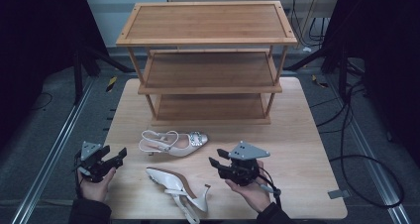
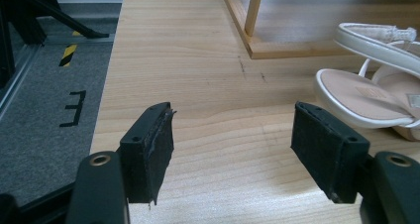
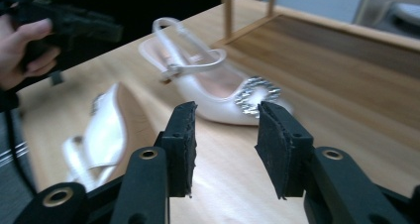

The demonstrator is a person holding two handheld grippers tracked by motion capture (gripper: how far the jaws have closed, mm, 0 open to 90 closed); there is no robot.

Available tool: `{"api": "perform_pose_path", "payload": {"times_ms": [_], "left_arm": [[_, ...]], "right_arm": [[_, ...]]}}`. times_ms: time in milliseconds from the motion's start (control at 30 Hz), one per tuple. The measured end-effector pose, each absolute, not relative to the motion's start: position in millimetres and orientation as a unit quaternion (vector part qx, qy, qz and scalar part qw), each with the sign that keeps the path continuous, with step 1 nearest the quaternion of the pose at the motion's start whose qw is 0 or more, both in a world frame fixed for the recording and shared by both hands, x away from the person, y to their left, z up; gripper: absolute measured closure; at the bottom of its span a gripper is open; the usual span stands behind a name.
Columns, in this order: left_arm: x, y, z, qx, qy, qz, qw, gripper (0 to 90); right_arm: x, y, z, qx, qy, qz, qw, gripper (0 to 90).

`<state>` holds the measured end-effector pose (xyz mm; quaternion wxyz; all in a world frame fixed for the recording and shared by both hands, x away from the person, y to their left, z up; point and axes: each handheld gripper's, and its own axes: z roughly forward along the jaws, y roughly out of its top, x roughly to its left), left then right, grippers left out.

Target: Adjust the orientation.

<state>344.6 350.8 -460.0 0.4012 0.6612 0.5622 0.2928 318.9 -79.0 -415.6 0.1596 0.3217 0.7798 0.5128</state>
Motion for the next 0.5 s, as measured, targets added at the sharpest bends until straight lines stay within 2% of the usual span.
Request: {"api": "perform_pose_path", "payload": {"times_ms": [500], "left_arm": [[344,349,-460,0.667,0.557,0.292,0.400,32.4]], "right_arm": [[298,-31,-435,0.272,0.819,0.495,0.097,60.9]]}}
